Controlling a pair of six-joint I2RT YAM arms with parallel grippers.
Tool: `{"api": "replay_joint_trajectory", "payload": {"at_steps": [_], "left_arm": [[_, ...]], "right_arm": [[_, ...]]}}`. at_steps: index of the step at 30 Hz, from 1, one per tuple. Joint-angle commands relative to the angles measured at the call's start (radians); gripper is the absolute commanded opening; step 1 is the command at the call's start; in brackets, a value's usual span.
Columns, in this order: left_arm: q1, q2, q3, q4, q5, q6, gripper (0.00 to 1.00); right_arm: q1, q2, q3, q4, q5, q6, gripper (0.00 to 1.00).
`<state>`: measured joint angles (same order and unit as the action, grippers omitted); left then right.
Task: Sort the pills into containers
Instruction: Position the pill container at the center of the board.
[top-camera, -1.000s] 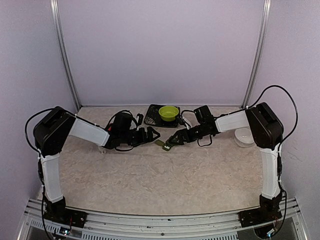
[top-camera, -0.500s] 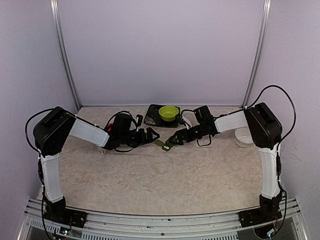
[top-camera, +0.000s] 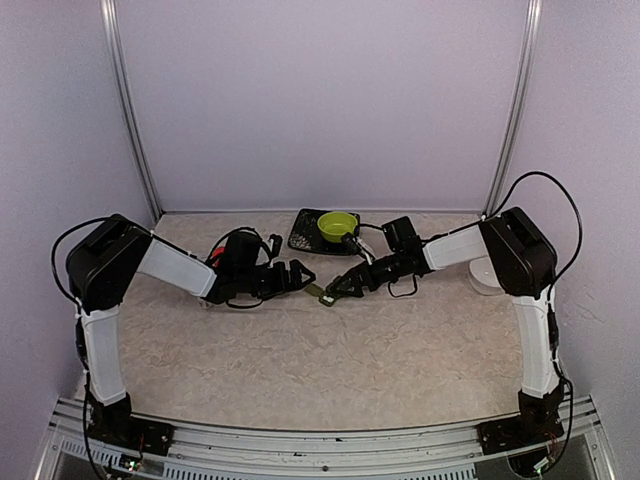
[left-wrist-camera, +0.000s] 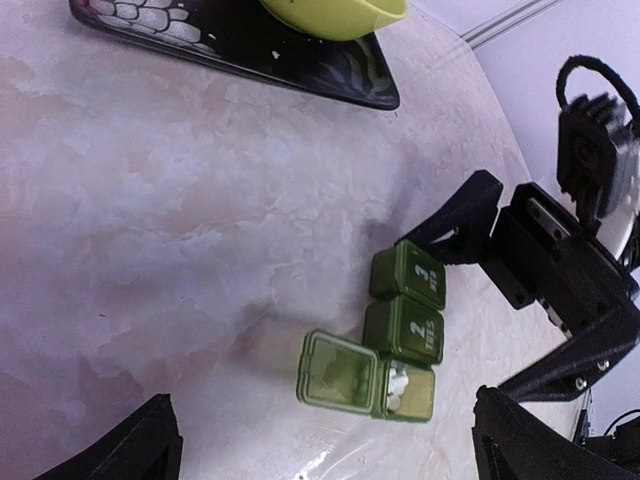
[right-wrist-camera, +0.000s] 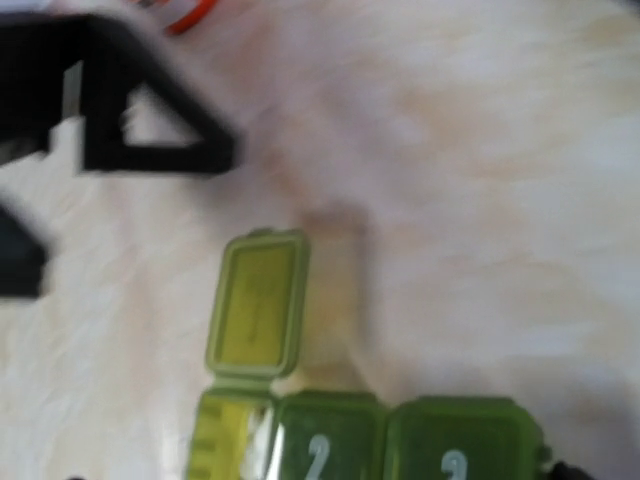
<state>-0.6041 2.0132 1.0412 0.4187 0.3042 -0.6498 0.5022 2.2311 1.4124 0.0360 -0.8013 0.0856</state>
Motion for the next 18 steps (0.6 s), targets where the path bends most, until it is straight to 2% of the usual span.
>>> {"api": "replay_joint_trajectory", "payload": {"at_steps": [1,11,14,18], "left_arm": [[0.019,-0.02,-0.023,0.034,0.008,-0.005,0.99],[0.044,-0.045,-0.061,0.049,0.018,-0.008,0.99],[0.043,-0.055,-0.069,0.049,0.022,-0.006,0.99],[0.044,-0.069,-0.074,0.04,0.029,-0.001,0.99]], "right_arm": [[0.067,-0.014,-0.082,-0.049,-0.041,-0.033,0.99],[0.134,-0.081,-0.213,0.003,-0.028,-0.054,0.98],[0.155,-0.111,-0.231,-0.019,0.02,-0.089,0.98],[0.16,-0.164,-0.25,-0.028,0.155,-0.148,1.0]]}}
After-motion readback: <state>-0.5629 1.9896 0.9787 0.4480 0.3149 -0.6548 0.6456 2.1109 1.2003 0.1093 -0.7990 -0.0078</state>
